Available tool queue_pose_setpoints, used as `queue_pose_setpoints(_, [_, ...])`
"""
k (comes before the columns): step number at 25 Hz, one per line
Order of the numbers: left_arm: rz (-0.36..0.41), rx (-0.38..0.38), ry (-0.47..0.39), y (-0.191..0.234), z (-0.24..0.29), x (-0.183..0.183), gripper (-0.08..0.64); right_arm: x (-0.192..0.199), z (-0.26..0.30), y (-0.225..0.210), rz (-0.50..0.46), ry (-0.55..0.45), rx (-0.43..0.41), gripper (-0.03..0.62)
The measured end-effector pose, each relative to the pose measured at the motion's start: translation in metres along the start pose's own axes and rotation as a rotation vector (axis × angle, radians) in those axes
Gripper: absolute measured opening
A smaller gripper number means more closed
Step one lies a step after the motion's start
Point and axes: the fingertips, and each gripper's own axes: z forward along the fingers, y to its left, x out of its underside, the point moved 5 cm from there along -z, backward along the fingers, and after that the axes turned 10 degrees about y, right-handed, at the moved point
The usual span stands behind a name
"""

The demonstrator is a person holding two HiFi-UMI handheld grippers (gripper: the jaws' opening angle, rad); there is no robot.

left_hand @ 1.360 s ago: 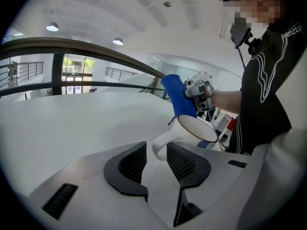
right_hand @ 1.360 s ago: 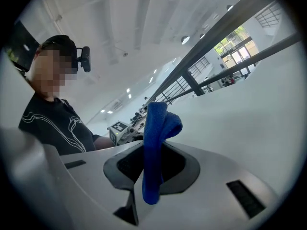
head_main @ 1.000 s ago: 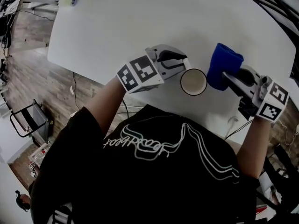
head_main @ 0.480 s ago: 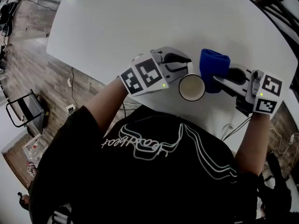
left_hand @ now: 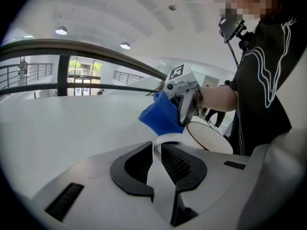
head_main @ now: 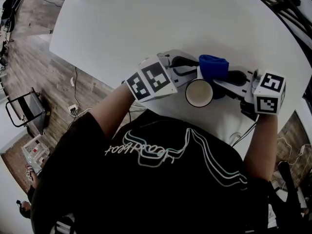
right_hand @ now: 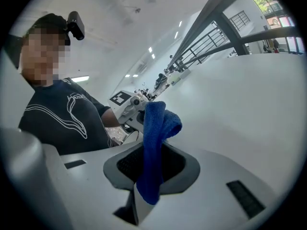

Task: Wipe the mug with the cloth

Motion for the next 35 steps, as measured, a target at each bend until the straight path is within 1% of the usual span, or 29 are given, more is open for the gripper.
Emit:
queue_pose_setpoints(7, [-0.032,-0.031,-0.007,-0.002,-0.002,0.005,0.063,0.007,0.009,-0.007,0.089,0.041,0.050,0.061])
queue_pose_setpoints(9, [-0.043,-0.047,-0.006,-0.002,-0.001,0.005,0.063,0.007,0.008,-0.009,0.109,0.029,0.064,0.061])
queue_pose_setpoints(11, [-0.051,-0.064,-0.005,-0.002,0.000,0.005,0.055,0.008,0.001,-0.008,0.124,-0.007,0.080,0.061])
queue_pose_setpoints(14, [-0.059,-0.080,-0.004,-0.009,0.000,0.010,0.051,0.016,-0.017,0.004,0.157,-0.084,0.104,0.061])
queue_pose_setpoints(16, [-0.046,-0.087,0.000,-0.009,0.000,0.009,0.044,0.021,-0.032,0.014,0.182,-0.144,0.129,0.061])
queue_pose_setpoints(20, [-0.009,-0.095,0.021,-0.006,-0.001,0.004,0.040,0.038,-0.055,0.037,0.260,-0.314,0.198,0.061])
queue_pose_setpoints(24, [-0.015,-0.103,0.032,-0.002,-0.004,0.006,0.040,0.056,-0.061,0.051,0.362,-0.515,0.175,0.061])
queue_pose_setpoints(26, [-0.026,-0.112,0.039,0.000,-0.008,0.009,0.040,0.063,-0.057,0.057,0.403,-0.592,0.166,0.061])
queue_pose_setpoints(28, [-0.034,-0.121,0.048,-0.002,-0.011,0.011,0.040,0.070,-0.050,0.065,0.430,-0.648,0.158,0.061])
queue_pose_setpoints(30, [-0.043,-0.126,0.055,-0.005,-0.015,0.016,0.040,0.073,-0.040,0.072,0.451,-0.679,0.161,0.061])
queue_pose_setpoints(35, [-0.058,-0.123,0.070,-0.010,-0.029,0.028,0.040,0.076,-0.025,0.079,0.482,-0.783,0.175,0.061])
